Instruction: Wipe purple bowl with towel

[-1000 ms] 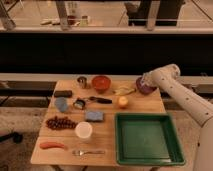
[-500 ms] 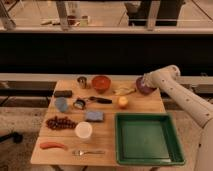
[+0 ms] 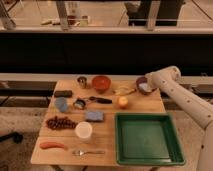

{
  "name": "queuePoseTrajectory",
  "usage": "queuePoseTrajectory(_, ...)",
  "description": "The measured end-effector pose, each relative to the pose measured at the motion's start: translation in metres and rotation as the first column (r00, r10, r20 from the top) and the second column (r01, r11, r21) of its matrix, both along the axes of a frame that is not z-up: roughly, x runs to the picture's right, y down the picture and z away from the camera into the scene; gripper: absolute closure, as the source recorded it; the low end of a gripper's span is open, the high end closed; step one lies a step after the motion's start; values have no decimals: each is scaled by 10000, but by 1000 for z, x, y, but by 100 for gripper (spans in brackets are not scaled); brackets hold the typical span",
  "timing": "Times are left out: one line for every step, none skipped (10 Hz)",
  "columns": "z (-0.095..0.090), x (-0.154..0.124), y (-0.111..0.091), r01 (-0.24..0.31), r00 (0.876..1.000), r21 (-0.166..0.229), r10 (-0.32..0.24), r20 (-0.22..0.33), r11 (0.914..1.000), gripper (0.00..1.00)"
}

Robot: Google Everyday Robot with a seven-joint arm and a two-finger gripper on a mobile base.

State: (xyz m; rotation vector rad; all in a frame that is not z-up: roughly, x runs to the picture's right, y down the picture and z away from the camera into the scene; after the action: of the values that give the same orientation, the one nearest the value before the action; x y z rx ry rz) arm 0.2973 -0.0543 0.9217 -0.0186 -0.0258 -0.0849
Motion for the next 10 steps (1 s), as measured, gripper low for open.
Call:
queuePoseTrajectory(-1, 0, 0, 8, 10000, 23, -9, 21, 10000, 20)
queuePoseTrajectory(-2, -3, -1, 21, 10000, 101, -21, 85, 9999, 20)
queuePoseTrajectory(-4, -3, -2, 6, 9999, 180, -8, 136, 9998, 20)
queuePoseTrajectory(-6, -2, -3, -1, 9999, 254, -3, 163, 9997, 20)
queuePoseTrajectory(-9, 0, -3, -33, 9998, 334, 27, 176, 9994, 20)
queuePoseTrajectory(-14, 0, -4, -112, 9998, 438, 104, 190, 9990, 20)
queuePoseTrajectory(-17, 1, -5, -178, 9997, 504, 168, 195, 9986, 20)
queuePoseTrajectory(-21, 4, -6, -271, 9995, 594, 260, 193, 9979, 20)
queuePoseTrajectory(-24, 5, -6, -322, 9993, 657, 309, 201, 9973, 20)
queuePoseTrajectory(-28, 5, -7, -376, 9991, 752, 361, 217, 9965, 20)
